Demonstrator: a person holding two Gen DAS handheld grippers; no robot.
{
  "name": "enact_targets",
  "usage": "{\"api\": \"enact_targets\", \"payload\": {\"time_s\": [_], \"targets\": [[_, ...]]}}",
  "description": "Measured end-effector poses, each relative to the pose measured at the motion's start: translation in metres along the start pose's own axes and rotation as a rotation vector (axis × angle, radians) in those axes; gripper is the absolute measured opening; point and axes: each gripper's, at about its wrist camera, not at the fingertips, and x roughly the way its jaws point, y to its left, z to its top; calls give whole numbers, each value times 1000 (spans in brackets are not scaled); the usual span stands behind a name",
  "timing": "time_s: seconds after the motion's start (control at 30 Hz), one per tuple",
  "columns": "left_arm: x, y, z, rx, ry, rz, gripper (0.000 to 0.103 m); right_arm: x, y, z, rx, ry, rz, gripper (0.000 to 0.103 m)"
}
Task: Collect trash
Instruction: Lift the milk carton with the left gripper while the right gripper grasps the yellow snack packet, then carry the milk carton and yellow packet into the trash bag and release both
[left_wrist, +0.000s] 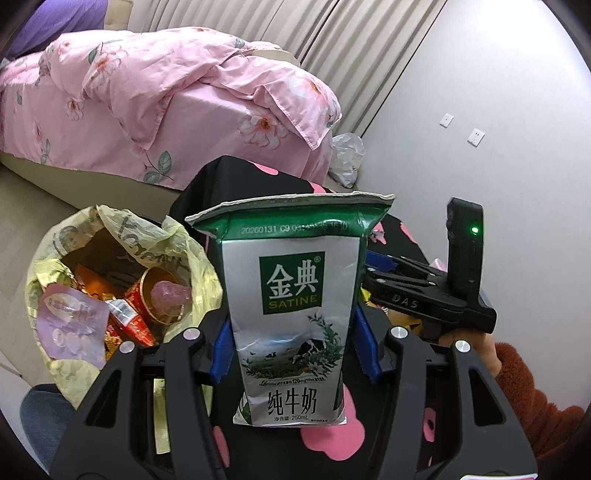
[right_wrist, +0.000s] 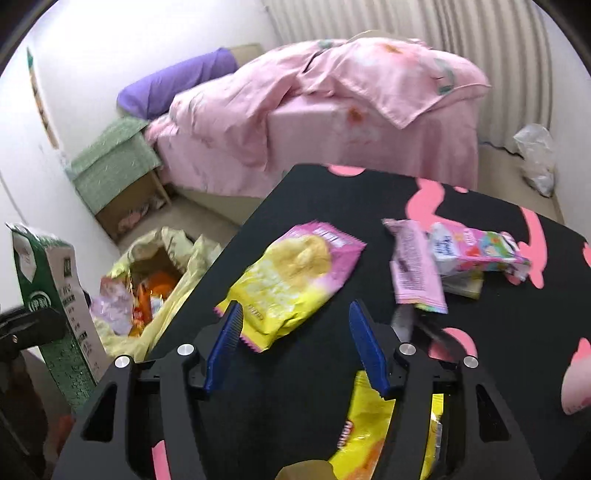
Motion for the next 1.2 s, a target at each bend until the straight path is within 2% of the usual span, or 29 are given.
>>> {"api": "enact_targets", "payload": {"time_s": [0.23, 0.3, 0.43, 0.5, 0.57, 0.63, 0.7, 0.77, 0.87, 1.0, 1.07, 1.13, 1.17, 1.2], "targets": [[-15, 16, 2, -41, -20, 7, 51, 23, 31, -2, -154, 62, 5, 56], [-19, 19, 3, -54, -26, 5, 51, 26, 33, -7, -206, 84, -61, 51], [-23, 24, 3, -75, -33, -10, 51, 21, 10, -12, -284, 90, -313, 50], [-23, 24, 3, -79, -34, -19, 51, 13, 1, -13, -295, 81, -379, 50], [-21, 23, 3, -79, -31, -26, 51, -1, -8, -12, -251, 62, -320, 50], [-19, 22, 2, -79, -25, -31, 51, -15, -13, -8, -167, 37, -181, 50], [-17, 22, 1, -78, -16, -34, 51, -22, -15, -5, -103, 2, -87, 50], [-15, 21, 0, -75, -12, -34, 51, -19, -15, 2, -48, -30, -42, 50], [-15, 21, 0, -76, -11, -34, 51, 1, -18, 14, 11, -39, -51, 50], [-15, 22, 0, -76, -10, -32, 51, 43, -26, 19, 28, 78, -103, 50], [-14, 24, 0, -81, -9, -32, 51, 50, -26, 15, 25, 99, -104, 50], [-11, 26, 0, -89, -4, -32, 51, 47, -23, 11, 18, 92, -108, 44], [-10, 27, -1, -92, -3, -32, 51, 45, -22, 8, 16, 91, -99, 35], [-10, 27, -1, -95, -1, -33, 51, 42, -19, 6, 11, 94, -84, 32]]}}
